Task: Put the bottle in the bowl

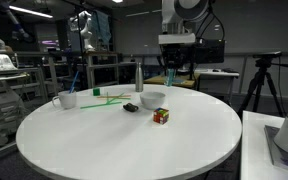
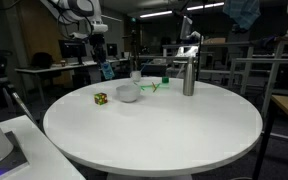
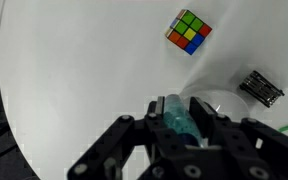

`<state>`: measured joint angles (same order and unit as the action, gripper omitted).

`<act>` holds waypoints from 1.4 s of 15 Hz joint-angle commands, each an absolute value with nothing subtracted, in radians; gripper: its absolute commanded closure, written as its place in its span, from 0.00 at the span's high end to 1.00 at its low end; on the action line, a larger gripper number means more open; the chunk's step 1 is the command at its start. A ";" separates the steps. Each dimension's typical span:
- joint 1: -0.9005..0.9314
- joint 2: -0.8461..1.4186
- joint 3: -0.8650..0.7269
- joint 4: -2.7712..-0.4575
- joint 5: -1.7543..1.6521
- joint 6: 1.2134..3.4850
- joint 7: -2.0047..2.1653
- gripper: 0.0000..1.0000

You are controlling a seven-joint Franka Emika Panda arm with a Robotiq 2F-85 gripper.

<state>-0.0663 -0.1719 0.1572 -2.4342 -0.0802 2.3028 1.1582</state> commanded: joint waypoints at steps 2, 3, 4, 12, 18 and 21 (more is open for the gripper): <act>-0.047 -0.065 0.116 -2.319 -0.097 2.270 1.107 0.08; -0.046 -0.050 0.109 -2.303 -0.096 2.268 1.098 0.08; -0.045 -0.034 0.102 -2.286 -0.096 2.263 1.087 0.08; -0.031 0.098 0.054 -2.149 -0.087 2.241 1.021 0.08; -0.003 0.185 0.026 -2.072 -0.074 2.219 0.984 0.08; 0.005 0.217 0.015 -2.051 -0.069 2.218 0.966 0.08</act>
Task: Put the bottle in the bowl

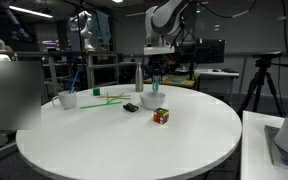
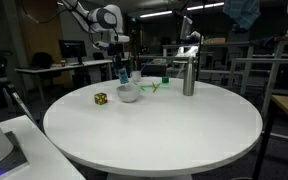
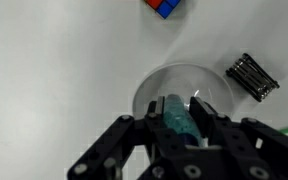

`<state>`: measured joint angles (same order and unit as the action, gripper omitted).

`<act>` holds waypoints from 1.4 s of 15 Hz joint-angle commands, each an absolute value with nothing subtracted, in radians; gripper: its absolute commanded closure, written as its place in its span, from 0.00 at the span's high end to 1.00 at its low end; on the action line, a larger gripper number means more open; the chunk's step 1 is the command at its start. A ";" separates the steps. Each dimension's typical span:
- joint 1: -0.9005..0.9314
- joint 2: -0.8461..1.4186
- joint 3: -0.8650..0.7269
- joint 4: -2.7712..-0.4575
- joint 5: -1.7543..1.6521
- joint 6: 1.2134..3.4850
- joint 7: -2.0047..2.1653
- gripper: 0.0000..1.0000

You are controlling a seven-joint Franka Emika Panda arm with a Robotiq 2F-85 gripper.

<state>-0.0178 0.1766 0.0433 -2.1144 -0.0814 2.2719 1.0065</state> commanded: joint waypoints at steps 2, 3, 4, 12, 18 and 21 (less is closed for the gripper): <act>0.009 0.234 0.010 -2.043 -0.063 2.221 0.957 0.08; 0.009 0.242 0.008 -2.041 -0.058 2.223 0.951 0.08; 0.010 0.247 0.007 -2.040 -0.054 2.225 0.946 0.08; 0.008 0.278 -0.002 -2.050 -0.023 2.232 0.906 0.08; 0.006 0.304 -0.007 -2.051 0.005 2.235 0.875 0.08; 0.005 0.316 -0.010 -2.052 0.017 2.235 0.862 0.08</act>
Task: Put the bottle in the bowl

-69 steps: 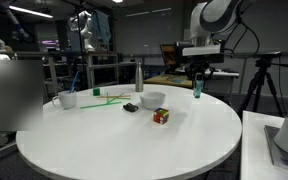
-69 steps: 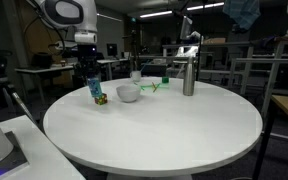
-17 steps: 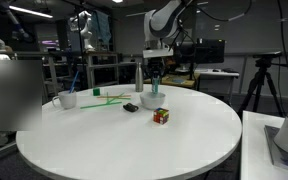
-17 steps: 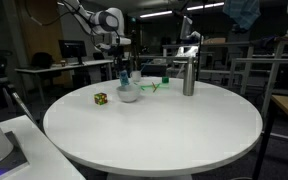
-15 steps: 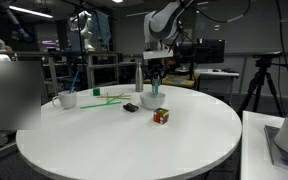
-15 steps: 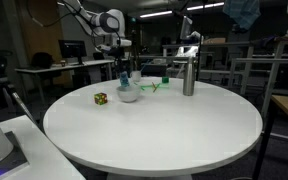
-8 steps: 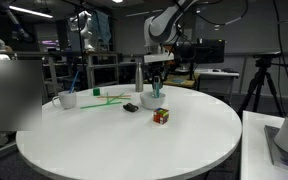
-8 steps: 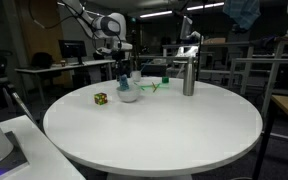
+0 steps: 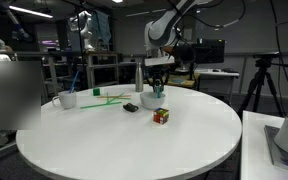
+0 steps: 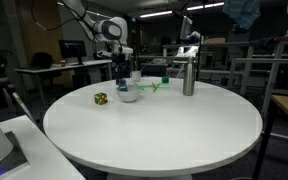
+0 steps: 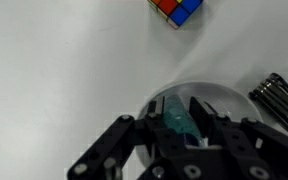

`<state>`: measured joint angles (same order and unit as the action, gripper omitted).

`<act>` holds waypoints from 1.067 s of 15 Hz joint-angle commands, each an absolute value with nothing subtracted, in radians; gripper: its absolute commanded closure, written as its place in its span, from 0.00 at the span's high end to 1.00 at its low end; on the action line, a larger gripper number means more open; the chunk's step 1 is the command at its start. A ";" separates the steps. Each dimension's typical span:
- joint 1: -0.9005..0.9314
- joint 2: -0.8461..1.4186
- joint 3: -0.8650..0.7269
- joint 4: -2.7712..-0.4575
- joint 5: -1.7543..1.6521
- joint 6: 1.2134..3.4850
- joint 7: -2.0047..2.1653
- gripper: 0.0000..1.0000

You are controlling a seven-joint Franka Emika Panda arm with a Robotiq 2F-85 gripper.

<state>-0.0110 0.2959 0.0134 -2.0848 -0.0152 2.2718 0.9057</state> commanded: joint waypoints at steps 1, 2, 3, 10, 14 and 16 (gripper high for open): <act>0.006 0.320 -0.012 -2.051 0.019 2.234 0.860 0.08; 0.006 0.324 -0.013 -2.051 0.020 2.234 0.856 0.08; 0.006 0.326 -0.015 -2.050 0.021 2.233 0.853 0.08; 0.009 0.333 -0.022 -2.050 0.023 2.228 0.856 0.58; 0.009 0.329 -0.024 -2.055 0.023 2.228 0.860 0.89; 0.010 0.327 -0.025 -2.058 0.022 2.228 0.861 1.00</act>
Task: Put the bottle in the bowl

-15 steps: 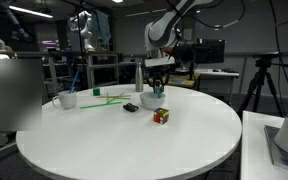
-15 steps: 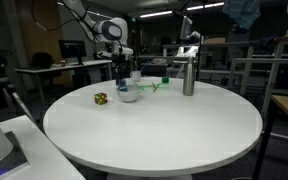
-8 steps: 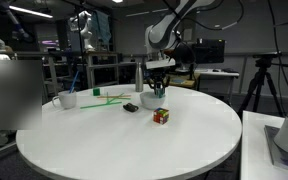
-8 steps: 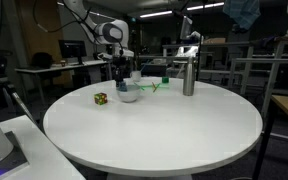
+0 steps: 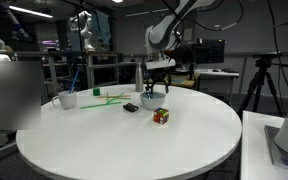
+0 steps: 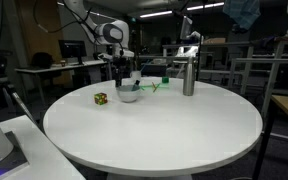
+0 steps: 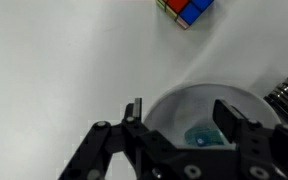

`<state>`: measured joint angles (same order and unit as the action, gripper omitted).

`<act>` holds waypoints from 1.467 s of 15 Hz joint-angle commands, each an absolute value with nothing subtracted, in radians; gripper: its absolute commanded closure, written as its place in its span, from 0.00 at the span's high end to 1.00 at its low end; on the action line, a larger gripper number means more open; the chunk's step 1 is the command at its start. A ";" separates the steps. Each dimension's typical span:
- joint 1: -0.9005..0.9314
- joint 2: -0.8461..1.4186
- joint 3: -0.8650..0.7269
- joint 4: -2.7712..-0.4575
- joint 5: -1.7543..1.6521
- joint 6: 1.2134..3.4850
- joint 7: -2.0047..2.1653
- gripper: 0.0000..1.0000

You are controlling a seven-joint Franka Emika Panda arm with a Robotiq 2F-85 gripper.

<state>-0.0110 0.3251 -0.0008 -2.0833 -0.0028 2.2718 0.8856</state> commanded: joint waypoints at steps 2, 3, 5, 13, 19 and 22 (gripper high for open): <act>0.011 0.324 -0.025 -2.061 0.023 2.229 0.863 1.00; 0.012 0.321 -0.025 -2.062 0.022 2.229 0.865 1.00; 0.013 0.312 -0.026 -2.066 0.021 2.228 0.869 1.00; 0.040 0.188 -0.020 -2.102 -0.020 2.244 0.873 1.00; 0.082 0.016 0.015 -2.167 -0.068 2.254 0.877 1.00; 0.094 -0.089 0.047 -2.227 -0.078 2.243 0.883 1.00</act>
<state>0.0848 0.0362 0.0246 -2.1447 -0.0540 2.2718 0.8857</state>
